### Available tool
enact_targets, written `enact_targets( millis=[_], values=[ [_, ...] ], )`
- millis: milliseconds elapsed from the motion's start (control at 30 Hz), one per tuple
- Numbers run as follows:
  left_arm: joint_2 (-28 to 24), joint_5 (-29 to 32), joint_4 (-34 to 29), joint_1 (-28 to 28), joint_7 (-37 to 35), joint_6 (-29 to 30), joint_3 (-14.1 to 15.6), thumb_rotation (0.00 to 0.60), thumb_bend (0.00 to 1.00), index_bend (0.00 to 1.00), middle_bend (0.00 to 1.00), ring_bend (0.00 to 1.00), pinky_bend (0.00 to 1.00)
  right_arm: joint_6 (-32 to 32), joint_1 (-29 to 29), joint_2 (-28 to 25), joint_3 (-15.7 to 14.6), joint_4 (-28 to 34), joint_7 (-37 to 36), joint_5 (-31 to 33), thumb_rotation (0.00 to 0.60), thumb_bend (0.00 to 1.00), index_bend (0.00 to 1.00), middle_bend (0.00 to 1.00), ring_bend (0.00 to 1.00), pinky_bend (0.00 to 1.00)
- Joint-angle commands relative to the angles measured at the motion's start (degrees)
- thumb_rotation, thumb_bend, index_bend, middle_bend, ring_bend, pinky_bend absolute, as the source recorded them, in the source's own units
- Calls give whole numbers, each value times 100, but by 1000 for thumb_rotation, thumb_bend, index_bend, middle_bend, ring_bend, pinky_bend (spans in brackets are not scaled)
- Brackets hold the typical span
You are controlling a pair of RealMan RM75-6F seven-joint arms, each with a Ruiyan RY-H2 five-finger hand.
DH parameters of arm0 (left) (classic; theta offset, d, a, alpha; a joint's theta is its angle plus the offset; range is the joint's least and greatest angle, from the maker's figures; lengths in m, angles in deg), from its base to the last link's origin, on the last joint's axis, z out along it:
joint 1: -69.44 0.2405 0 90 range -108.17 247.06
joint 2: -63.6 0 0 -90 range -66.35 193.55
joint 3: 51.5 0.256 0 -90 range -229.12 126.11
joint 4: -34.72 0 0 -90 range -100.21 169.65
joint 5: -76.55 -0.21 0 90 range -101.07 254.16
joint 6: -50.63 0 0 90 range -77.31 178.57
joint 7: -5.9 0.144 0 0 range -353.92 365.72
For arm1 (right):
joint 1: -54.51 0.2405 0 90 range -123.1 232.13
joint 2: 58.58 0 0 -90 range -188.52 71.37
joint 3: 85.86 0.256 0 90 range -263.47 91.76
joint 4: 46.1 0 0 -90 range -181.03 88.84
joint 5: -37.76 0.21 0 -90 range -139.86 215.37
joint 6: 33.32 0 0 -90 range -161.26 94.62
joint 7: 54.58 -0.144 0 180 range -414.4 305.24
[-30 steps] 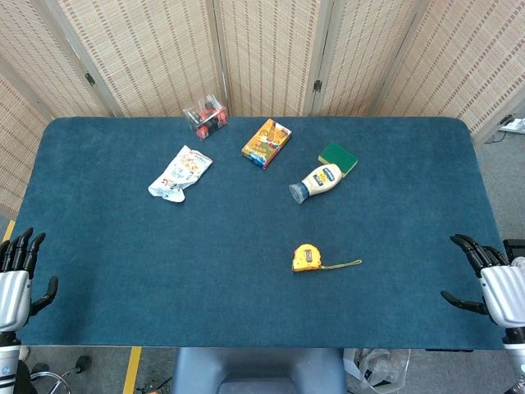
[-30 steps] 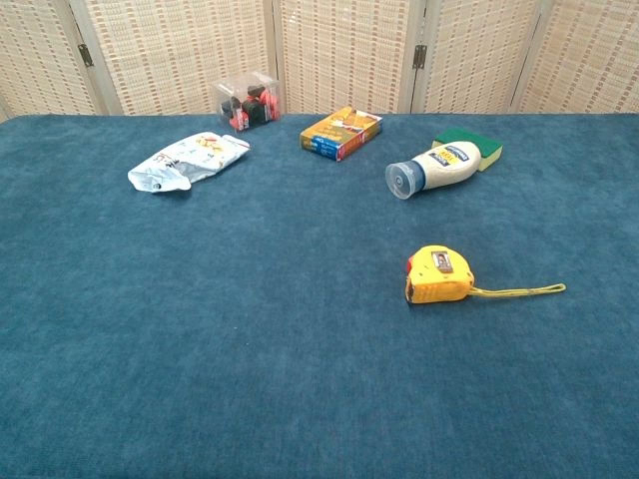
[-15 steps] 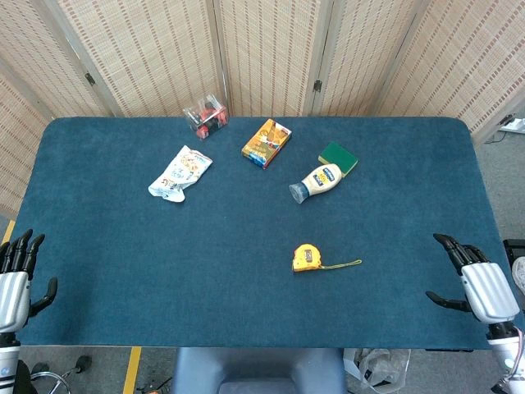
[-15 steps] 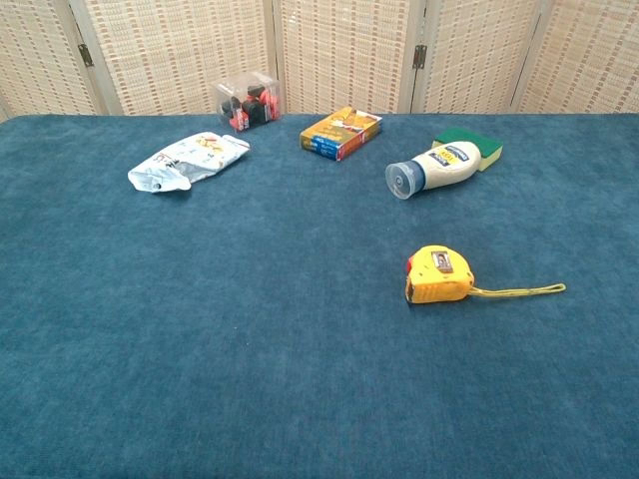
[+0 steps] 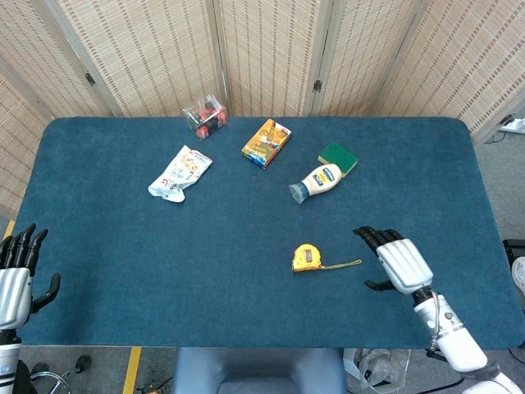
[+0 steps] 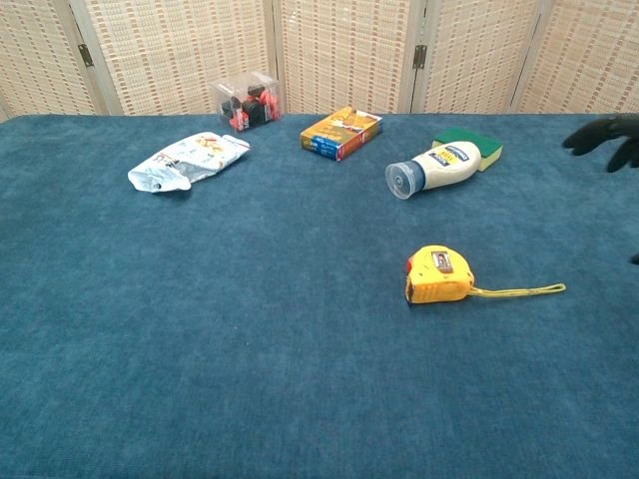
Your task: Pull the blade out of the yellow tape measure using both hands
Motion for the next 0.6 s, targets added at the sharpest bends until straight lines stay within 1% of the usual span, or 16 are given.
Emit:
enact_targets(
  millis=[33, 133, 300, 500, 600],
  values=[
    [-39, -17, -44, -32, 73, -67, 5, 600, 479, 0, 0, 0, 0, -567, 526, 426, 276, 99, 642, 588, 600, 150, 137, 216, 231, 212],
    [-77, -10, -90, -43, 115, -103, -4, 600, 479, 0, 0, 0, 0, -882, 884, 762, 391, -19, 1179, 1110, 600, 150, 158, 227, 231, 214],
    [-98, 37, -85, -25, 69, -144, 0, 600, 479, 0, 0, 0, 0, -1110, 1379, 1249, 496, -213, 1939, 1940, 600, 150, 189, 247, 230, 215],
    [-87, 118, 16, 24, -67, -152, -7, 600, 479, 0, 0, 0, 0, -1148, 1866, 1796, 489, -576, 2601, 2779, 600, 150, 219, 267, 239, 216],
    [-89, 148, 63, 37, -116, -172, -6, 600, 480, 0, 0, 0, 0, -1152, 2044, 2029, 457, -794, 2778, 3043, 600, 150, 239, 286, 249, 218]
  ],
)
